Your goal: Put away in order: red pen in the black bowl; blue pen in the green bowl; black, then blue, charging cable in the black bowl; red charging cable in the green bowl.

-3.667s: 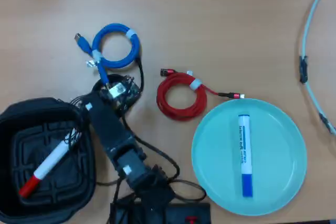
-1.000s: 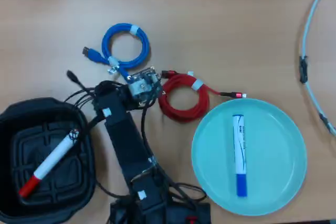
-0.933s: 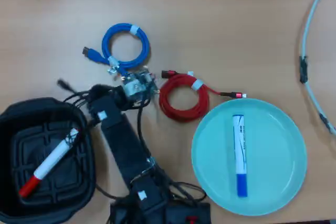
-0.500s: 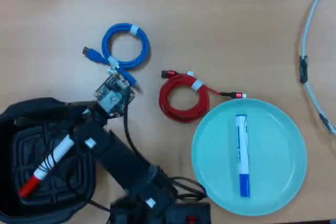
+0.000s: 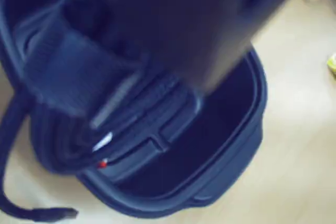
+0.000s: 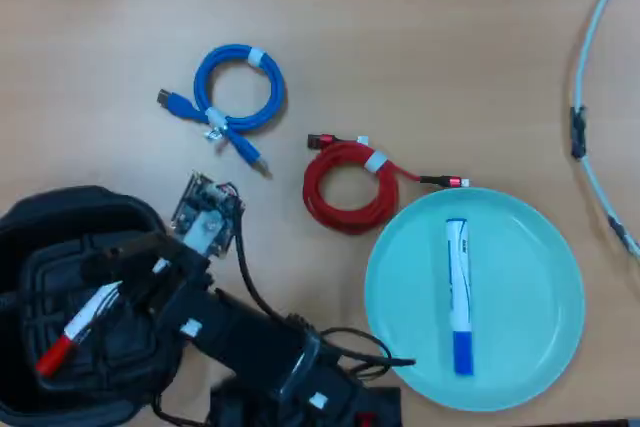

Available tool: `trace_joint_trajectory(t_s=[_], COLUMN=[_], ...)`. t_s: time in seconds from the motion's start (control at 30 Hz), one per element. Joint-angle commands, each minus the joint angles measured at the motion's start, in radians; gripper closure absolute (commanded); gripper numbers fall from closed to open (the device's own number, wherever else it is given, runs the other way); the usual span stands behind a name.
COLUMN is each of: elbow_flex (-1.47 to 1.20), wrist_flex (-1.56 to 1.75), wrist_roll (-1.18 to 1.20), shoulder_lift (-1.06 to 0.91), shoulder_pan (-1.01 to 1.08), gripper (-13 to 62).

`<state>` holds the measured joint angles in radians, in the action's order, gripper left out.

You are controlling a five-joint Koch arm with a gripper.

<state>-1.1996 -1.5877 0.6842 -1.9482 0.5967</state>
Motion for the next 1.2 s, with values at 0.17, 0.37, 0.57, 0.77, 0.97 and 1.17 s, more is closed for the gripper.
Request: trace_joint_trajectory(t_s=[0.17,0.37,0.57,0.77,0.97,1.17], elbow_flex=[0.124,0.156,0.235,0.244,0.291,0.353], wrist_flex=[-0.015,-0.006,-0.006,0.009,0.028,0.060], wrist_roll=[-0.005,-0.002,0.011,0.043,0.149,0.202], shoulder_lift=[-0.091,-0.152,-0.164,-0.164,-0.169,-0.160], shoulder_pan=[-0.005,-0.014,-0.040,-0.049,-0.120,-0.199], gripper=[56.3,56.3,56.3,56.3,56.2,56.3])
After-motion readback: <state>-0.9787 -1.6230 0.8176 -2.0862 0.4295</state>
